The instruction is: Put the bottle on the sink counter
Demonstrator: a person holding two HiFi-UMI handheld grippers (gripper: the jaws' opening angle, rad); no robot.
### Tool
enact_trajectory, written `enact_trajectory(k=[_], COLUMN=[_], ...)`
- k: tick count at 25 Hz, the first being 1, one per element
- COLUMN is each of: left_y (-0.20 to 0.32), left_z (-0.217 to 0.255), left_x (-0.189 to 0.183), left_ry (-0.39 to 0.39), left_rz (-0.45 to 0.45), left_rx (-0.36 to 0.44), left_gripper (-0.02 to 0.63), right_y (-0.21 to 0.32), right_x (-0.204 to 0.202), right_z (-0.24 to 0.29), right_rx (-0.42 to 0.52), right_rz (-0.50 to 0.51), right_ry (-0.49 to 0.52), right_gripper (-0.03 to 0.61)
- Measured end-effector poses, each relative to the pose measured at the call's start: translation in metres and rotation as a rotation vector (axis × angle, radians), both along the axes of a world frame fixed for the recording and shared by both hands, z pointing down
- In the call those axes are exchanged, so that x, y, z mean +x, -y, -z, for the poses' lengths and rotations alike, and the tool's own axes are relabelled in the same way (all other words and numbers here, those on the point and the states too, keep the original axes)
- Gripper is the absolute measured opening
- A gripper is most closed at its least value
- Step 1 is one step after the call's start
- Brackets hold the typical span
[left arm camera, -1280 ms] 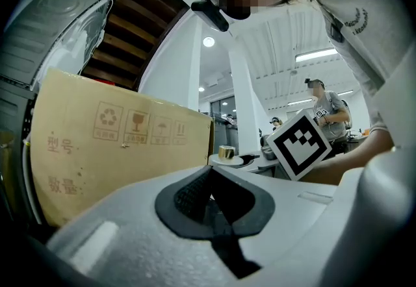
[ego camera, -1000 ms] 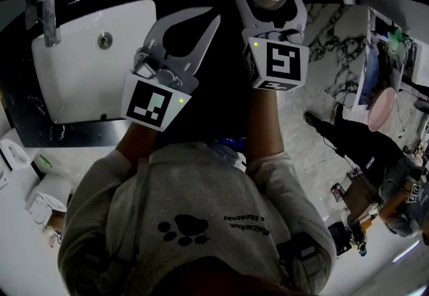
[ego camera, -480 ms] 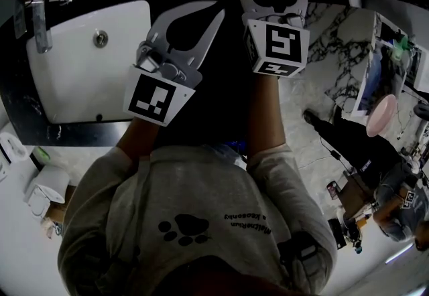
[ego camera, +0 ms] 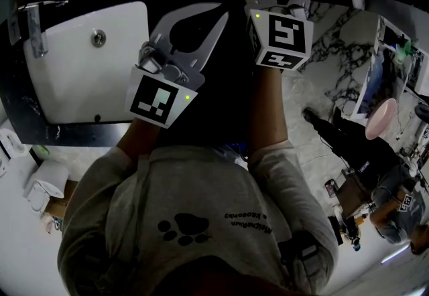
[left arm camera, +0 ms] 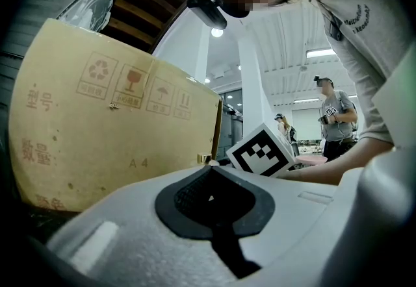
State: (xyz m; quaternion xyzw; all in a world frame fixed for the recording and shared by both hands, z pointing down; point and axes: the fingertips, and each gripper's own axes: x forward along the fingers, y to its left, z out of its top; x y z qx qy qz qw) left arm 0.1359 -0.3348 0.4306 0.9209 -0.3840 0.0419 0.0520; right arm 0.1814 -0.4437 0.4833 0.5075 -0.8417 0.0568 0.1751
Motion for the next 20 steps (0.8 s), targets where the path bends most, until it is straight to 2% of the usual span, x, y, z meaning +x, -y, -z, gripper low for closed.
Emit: enact_trajectory(k=[6, 17, 20], left_y=[0.001, -0.001, -0.002], left_z=[-0.002, 0.001, 0.005], left_x=[0.001, 0.005, 0.004], left_ry=[-0.003, -0.020, -0.028], left_rz=[-0.006, -0.019, -0.017], left_rx=[-0.012, -0.015, -0.010], left_gripper=[0.000, 0.000, 0.000], right_y=[0.008, 0.009, 0.009], right_x=[0.000, 0.003, 0.004], right_z=[-0.007, -0.024, -0.024], right_rx=[-0.038, -0.162, -0.166], right_rz=[-0.001, -0.009, -0.007], right_ry=[0.001, 0.019, 0.017], right_gripper=[0.336, 0.336, 0.337])
